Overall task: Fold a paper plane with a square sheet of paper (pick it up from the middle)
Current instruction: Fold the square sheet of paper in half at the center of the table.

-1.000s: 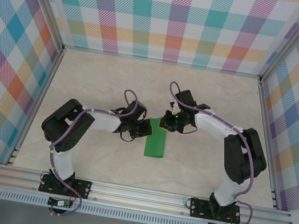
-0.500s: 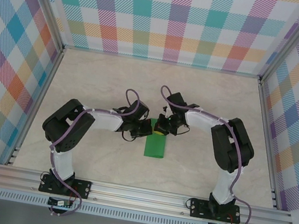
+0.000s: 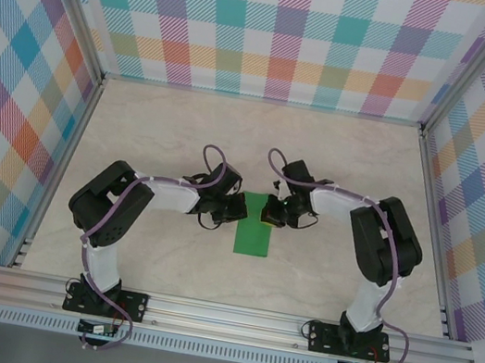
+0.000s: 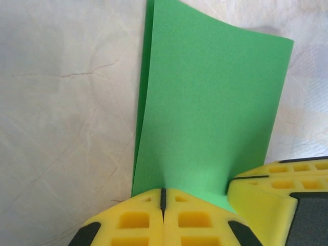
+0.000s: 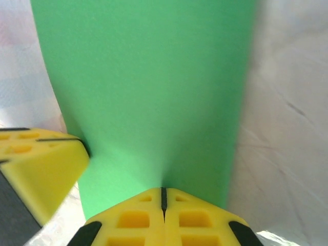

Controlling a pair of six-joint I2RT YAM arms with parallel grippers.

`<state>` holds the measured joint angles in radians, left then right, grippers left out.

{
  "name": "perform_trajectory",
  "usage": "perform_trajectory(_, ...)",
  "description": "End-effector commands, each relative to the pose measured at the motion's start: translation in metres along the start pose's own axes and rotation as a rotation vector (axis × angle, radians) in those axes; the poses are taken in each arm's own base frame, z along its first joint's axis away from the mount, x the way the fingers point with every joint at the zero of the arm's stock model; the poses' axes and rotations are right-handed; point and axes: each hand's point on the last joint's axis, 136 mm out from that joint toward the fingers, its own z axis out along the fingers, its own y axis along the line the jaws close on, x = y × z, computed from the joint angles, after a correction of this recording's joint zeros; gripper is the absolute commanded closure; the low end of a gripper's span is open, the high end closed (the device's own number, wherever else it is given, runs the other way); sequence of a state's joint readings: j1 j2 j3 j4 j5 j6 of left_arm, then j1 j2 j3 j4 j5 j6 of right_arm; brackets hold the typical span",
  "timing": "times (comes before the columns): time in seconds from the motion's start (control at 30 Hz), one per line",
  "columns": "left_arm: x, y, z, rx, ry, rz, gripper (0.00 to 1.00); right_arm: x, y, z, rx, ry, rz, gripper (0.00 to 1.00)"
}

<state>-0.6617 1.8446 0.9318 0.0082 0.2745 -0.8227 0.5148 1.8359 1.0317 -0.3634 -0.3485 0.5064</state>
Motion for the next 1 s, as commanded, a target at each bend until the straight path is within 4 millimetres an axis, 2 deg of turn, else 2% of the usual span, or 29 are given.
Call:
perform_trajectory(0.0,0.064,0.141,0.008,-0.486,0.149,-0.101,1.00,0.003,-0.016,-0.010,0.020,-0.033,-0.045,0.97)
perform_trajectory(0.1,0.067,0.145,0.008,-0.493,0.154,-0.104,1.00,0.003,-0.033,-0.020,0.028,-0.057,-0.026,0.97)
perform_trajectory(0.17,0.068,0.145,0.008,-0.490,0.153,-0.102,1.00,-0.001,-0.034,-0.030,0.019,-0.084,-0.020,0.96)
perform_trajectory(0.3,0.064,0.140,0.009,-0.478,0.149,-0.094,1.00,-0.013,-0.001,-0.047,-0.095,-0.136,-0.059,0.96)
perform_trajectory(0.37,0.063,0.138,0.009,-0.470,0.150,-0.089,1.00,-0.016,0.015,-0.044,-0.134,-0.134,-0.084,0.96)
perform_trajectory(0.47,0.062,0.135,0.010,-0.464,0.148,-0.088,1.00,-0.020,0.030,-0.030,-0.169,-0.098,-0.095,0.96)
perform_trajectory(0.6,0.062,0.134,0.010,-0.464,0.150,-0.083,1.00,-0.026,0.040,-0.014,-0.230,-0.075,-0.100,0.96)
perform_trajectory(0.73,0.063,0.137,0.009,-0.475,0.153,-0.082,1.00,-0.028,0.031,-0.004,-0.221,-0.063,-0.088,0.97)
perform_trajectory(0.97,0.071,0.149,0.006,-0.508,0.168,-0.092,1.00,-0.025,-0.024,-0.008,-0.173,-0.108,0.005,0.97)
